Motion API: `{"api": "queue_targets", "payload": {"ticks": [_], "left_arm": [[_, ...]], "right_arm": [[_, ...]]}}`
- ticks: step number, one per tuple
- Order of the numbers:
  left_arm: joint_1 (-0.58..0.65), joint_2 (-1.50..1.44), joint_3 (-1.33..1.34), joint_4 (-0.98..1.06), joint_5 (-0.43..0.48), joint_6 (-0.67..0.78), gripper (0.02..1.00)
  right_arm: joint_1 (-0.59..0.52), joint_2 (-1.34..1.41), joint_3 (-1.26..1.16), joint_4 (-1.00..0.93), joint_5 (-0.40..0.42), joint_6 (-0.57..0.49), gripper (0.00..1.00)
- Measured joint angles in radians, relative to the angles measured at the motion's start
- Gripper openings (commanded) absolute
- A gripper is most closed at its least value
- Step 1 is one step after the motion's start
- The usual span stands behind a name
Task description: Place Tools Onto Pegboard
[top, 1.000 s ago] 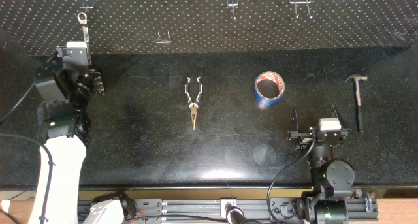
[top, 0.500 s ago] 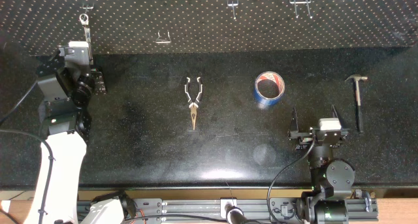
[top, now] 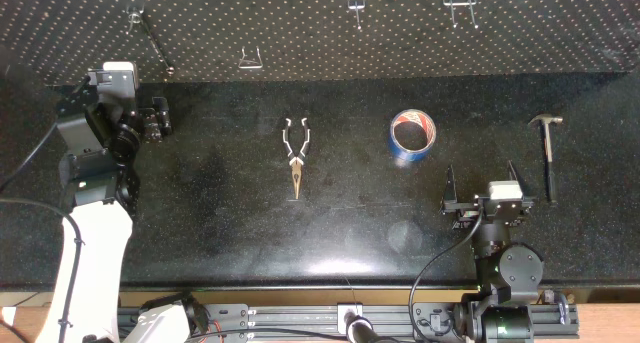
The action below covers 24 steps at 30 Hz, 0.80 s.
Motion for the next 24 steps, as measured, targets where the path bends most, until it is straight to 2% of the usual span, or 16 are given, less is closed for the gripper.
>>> {"api": "queue_targets", "payload": {"ticks": [11,18,20,24], "left_arm": [[0.0,-0.023,0.0,-0.013,0.022,-0.02,0.972],[0.0,-0.305,0.0,-0.248,0.035,-0.121,0.976],[0.0,-0.379,0.0,-0.301,0.061,-0.144,0.978],[-0.016,-0.47,0.001,-0.45,0.23,-0.207,0.978]], "right_arm": [[0.0,0.0,0.0,0.0,0.0,0.0,0.976],[0.0,0.0,0.0,0.0,0.0,0.0,0.974],[0.0,0.0,0.0,0.0,0.0,0.0,0.976],[0.0,0.0,0.0,0.0,0.0,0.0,0.972]]}}
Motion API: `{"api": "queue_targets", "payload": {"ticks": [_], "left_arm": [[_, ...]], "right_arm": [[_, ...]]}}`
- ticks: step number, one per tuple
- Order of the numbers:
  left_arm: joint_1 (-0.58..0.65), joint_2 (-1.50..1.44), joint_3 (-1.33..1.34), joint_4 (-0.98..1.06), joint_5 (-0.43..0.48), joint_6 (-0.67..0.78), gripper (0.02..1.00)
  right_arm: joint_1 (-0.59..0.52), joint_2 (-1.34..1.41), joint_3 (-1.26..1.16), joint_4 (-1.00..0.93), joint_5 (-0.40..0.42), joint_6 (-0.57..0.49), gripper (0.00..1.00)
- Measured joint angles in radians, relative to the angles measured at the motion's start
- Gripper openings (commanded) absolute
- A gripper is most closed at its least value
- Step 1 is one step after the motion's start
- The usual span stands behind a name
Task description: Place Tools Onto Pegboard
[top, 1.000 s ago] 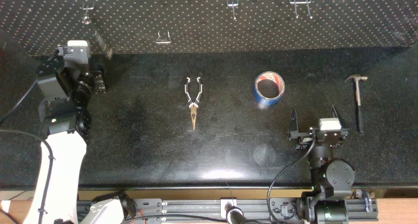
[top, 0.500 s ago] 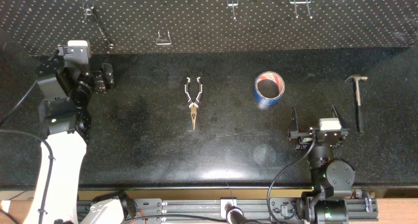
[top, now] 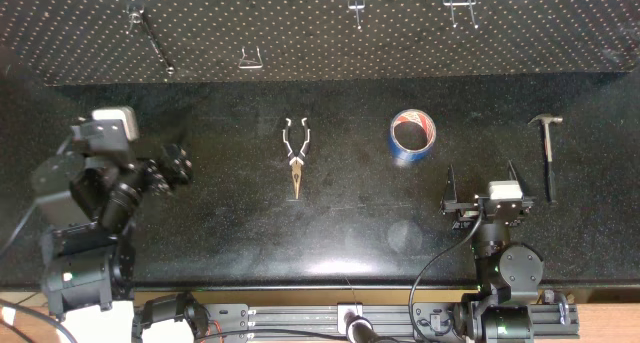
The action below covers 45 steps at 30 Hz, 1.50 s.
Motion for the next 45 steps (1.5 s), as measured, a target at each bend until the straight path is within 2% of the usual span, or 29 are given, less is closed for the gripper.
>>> {"api": "queue_targets", "payload": {"ticks": [4,11,15,19,23,27,33,39,45], "left_arm": [[-0.106,0.111,0.055,-0.195,0.073,-0.07,0.978],[-0.275,0.372,0.371,-0.511,0.066,-0.138,0.978],[-0.423,0.505,0.547,-0.608,-0.014,-0.219,0.978],[-0.611,0.63,0.626,-0.668,-0.192,-0.331,0.978],[-0.748,0.771,0.65,-0.68,-0.294,-0.446,0.978],[-0.765,0.856,0.674,-0.682,-0.333,-0.541,0.976],[-0.764,0.969,0.696,-0.652,-0.339,-0.604,0.98],[-0.755,1.081,0.789,-0.639,-0.333,-0.608,0.978],[-0.682,1.133,0.81,-0.613,-0.288,-0.562,0.98]], "right_arm": [[0.0,0.0,0.0,0.0,0.0,0.0,0.976],[0.0,0.0,0.0,0.0,0.0,0.0,0.974],[0.0,0.0,0.0,0.0,0.0,0.0,0.974],[0.0,0.0,0.0,0.0,0.0,0.0,0.976],[0.0,0.0,0.0,0.0,0.0,0.0,0.974],[0.0,0.0,0.0,0.0,0.0,0.0,0.974],[0.0,0.0,0.0,0.0,0.0,0.0,0.976],[0.0,0.0,0.0,0.0,0.0,0.0,0.974],[0.0,0.0,0.0,0.0,0.0,0.0,0.974]]}}
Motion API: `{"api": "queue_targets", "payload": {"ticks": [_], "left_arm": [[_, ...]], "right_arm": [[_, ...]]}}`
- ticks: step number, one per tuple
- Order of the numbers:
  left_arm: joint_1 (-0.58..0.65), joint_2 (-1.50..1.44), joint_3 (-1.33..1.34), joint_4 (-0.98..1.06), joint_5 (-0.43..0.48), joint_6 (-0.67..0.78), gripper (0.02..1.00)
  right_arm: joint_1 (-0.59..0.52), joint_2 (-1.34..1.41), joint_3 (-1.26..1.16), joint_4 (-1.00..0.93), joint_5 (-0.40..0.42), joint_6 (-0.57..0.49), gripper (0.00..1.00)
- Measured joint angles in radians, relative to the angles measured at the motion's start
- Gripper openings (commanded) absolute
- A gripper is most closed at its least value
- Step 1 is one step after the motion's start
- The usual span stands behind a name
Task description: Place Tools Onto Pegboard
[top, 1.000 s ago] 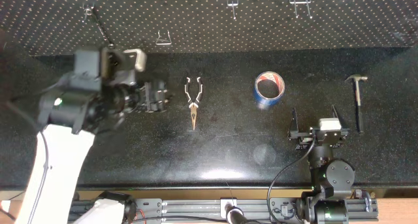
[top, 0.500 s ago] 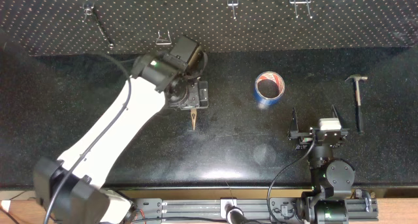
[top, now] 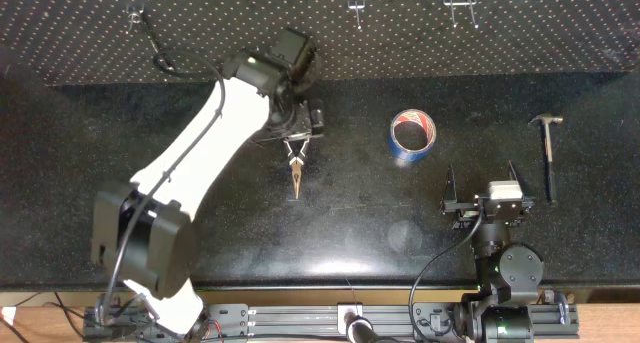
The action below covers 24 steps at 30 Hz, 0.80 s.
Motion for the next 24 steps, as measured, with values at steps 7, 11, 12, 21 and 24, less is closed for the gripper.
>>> {"api": "queue_targets", "payload": {"ticks": [7,11,12,21,24], "left_arm": [[-0.005,0.07,0.0,0.046,0.015,0.082,0.978],[-0.006,0.076,0.001,0.046,0.015,0.116,0.98],[-0.006,0.082,0.001,0.046,0.015,0.12,0.98],[-0.006,0.101,0.001,0.045,0.015,0.135,0.98],[-0.006,0.129,0.001,0.048,0.015,0.136,0.98]], "right_arm": [[0.0,0.0,0.0,0.0,0.0,0.0,0.976],[0.0,0.0,0.0,0.0,0.0,0.0,0.974],[0.0,0.0,0.0,0.0,0.0,0.0,0.974],[0.0,0.0,0.0,0.0,0.0,0.0,0.974],[0.0,0.0,0.0,0.0,0.0,0.0,0.974]]}}
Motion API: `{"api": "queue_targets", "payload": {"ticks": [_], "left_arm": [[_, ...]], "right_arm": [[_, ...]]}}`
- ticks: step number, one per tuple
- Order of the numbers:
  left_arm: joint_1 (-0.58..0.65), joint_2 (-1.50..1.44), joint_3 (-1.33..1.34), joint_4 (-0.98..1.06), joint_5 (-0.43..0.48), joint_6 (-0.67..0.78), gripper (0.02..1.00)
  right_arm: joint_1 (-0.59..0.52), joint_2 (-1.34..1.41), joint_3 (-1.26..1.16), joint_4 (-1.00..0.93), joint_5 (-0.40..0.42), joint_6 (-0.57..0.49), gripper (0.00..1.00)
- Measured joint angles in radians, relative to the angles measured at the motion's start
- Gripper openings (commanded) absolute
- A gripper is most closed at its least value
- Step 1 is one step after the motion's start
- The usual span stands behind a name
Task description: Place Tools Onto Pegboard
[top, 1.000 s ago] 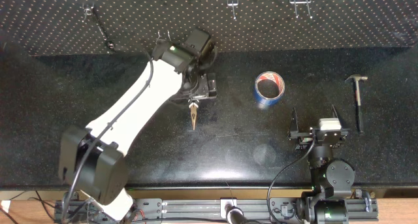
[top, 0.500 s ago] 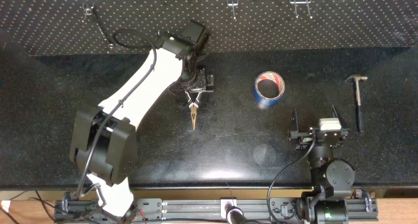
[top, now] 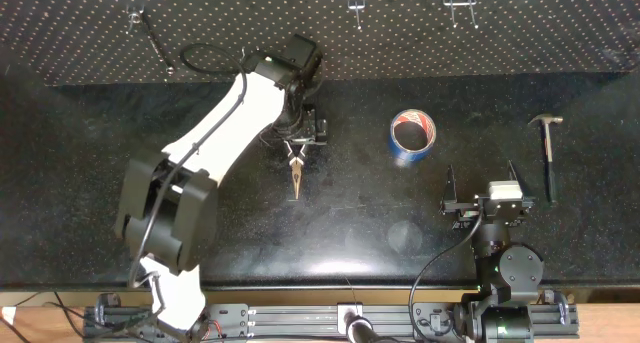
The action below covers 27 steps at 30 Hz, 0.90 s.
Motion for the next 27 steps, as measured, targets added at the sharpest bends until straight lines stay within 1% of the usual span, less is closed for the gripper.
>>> {"api": "queue_targets", "payload": {"ticks": [27], "left_arm": [[0.015,0.039,0.0,0.036,-0.02,0.051,0.98]], "right_arm": [[0.0,0.0,0.0,0.0,0.0,0.0,0.976]]}}
